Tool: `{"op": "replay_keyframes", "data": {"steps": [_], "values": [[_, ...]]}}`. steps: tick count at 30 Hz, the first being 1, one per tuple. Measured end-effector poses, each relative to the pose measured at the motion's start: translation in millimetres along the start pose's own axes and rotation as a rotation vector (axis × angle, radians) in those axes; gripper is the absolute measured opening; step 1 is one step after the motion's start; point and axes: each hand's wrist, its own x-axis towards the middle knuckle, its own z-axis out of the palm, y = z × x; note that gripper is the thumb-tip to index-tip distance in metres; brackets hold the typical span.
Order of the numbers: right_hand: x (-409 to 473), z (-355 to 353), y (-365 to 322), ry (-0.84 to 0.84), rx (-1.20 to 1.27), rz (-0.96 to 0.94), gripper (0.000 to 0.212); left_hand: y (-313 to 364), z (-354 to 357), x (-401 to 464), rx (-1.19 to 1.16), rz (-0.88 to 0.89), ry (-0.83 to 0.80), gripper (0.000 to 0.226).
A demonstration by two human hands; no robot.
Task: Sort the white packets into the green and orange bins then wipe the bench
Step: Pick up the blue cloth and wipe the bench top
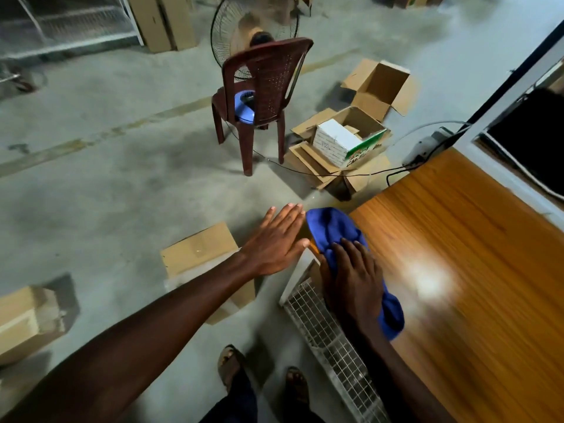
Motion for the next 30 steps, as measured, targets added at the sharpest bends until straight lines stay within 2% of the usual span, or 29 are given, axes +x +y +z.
{"op": "replay_keyframes", "data": {"steps": [3, 10, 21, 25, 30], "values": [[10, 8, -5, 0.062, 0.081, -0.126, 0.037, -14, -3, -13, -0.046, -0.058, 0.061, 0.069], [43, 39, -57, 0.135, 0.245, -0.529, 0.039, -80, -10, -75, -0.122, -0.333, 0.166, 0.074], [75, 135, -149, 0.017, 0.452, -1.082, 0.038, -176, 1, -192, -0.140, -0.638, 0.170, 0.088], [79, 186, -168, -0.108, 0.423, -1.230, 0.038, -200, 26, -217, -0.167, -0.731, 0.129, 0.083], [70, 262, -174, -0.279, 0.428, -1.400, 0.043, -215, 73, -227, -0.149, -0.725, 0.094, 0.085]]}}
